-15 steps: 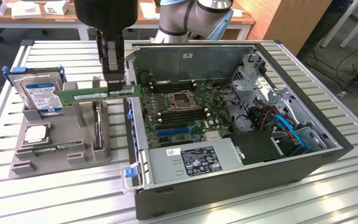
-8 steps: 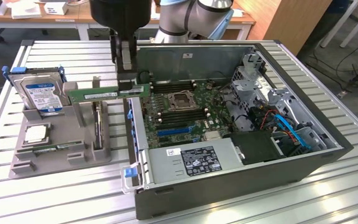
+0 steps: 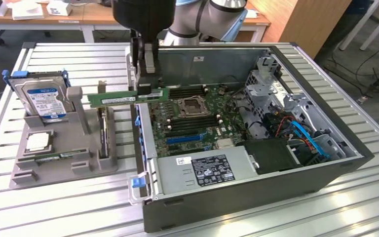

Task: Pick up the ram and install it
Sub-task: 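Pick up the ram and move it above insertion slot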

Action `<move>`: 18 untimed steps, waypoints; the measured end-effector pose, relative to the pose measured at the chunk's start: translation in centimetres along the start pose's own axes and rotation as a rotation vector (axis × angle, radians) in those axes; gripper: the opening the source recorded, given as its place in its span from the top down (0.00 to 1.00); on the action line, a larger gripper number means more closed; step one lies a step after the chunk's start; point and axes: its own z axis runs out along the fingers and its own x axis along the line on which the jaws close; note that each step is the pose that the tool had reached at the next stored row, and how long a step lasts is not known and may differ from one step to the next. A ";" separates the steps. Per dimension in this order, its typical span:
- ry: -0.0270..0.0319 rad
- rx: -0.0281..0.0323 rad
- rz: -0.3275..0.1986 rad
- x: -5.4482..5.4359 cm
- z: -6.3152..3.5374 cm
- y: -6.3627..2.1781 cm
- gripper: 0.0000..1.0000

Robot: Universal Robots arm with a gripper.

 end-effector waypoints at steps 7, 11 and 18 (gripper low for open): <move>0.0000 -0.0001 0.000 0.0 -0.04 -1.56 0.89; -0.0002 0.0000 0.000 0.1 -0.06 -2.44 0.89; -0.0002 0.0000 0.000 0.1 -0.10 -4.00 0.89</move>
